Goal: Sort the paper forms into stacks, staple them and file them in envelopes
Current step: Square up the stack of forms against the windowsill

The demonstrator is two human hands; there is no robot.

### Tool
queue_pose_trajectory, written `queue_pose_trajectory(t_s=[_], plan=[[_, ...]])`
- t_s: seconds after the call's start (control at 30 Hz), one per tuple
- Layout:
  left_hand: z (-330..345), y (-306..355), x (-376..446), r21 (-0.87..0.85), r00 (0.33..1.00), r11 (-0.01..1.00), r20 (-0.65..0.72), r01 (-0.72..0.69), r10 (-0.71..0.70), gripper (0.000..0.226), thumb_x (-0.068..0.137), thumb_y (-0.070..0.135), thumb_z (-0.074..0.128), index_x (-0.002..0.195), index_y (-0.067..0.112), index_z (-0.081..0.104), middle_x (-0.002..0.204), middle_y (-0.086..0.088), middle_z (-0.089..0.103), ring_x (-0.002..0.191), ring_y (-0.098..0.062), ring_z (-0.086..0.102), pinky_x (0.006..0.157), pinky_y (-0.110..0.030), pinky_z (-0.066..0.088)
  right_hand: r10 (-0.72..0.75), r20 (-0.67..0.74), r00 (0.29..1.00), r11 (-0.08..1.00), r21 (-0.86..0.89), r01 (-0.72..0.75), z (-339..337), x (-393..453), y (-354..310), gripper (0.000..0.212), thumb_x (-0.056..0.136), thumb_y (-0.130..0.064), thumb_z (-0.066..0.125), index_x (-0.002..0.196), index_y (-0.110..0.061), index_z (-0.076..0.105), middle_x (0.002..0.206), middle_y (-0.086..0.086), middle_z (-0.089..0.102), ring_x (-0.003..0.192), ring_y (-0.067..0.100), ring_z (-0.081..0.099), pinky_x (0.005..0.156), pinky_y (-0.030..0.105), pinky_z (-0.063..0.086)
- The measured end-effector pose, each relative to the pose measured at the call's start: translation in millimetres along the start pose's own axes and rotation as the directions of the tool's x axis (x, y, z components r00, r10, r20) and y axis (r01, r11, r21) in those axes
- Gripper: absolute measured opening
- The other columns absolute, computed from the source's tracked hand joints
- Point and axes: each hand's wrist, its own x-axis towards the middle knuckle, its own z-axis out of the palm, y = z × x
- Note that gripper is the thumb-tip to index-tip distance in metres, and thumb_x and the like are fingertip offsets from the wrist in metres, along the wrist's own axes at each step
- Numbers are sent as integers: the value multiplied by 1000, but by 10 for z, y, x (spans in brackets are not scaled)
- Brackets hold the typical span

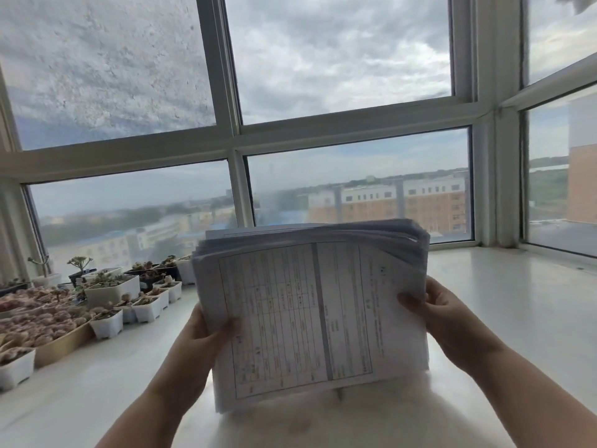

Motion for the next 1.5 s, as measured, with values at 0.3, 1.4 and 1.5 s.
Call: queue_pose_trajectory(t_s=[0.3,1.4,1.5], plan=[[75,15,-7,104,996,991,-19,-79,82,53,73,31,66,123,15,55,115,-5,69,105,-21,66,81,-36,54,-97,-12,995,988,-122,95,92,-82,-87,47,76,-45,62,113,-17,64,98,7,72,89,22,70,70,31,58],[145,-59,-251,119,995,993,-101,19,-7,55,71,30,76,120,15,57,111,-8,70,104,-30,66,87,-51,54,40,31,999,998,49,-42,54,-133,-90,54,69,-48,70,107,-8,71,108,25,68,97,40,68,86,55,56],[91,-46,-229,62,994,995,-69,84,-79,49,72,27,79,115,14,59,104,-11,72,97,-31,68,78,-48,56,85,128,988,989,110,-100,35,-139,-91,76,53,-52,86,114,-9,69,108,21,70,100,37,68,81,48,58]])
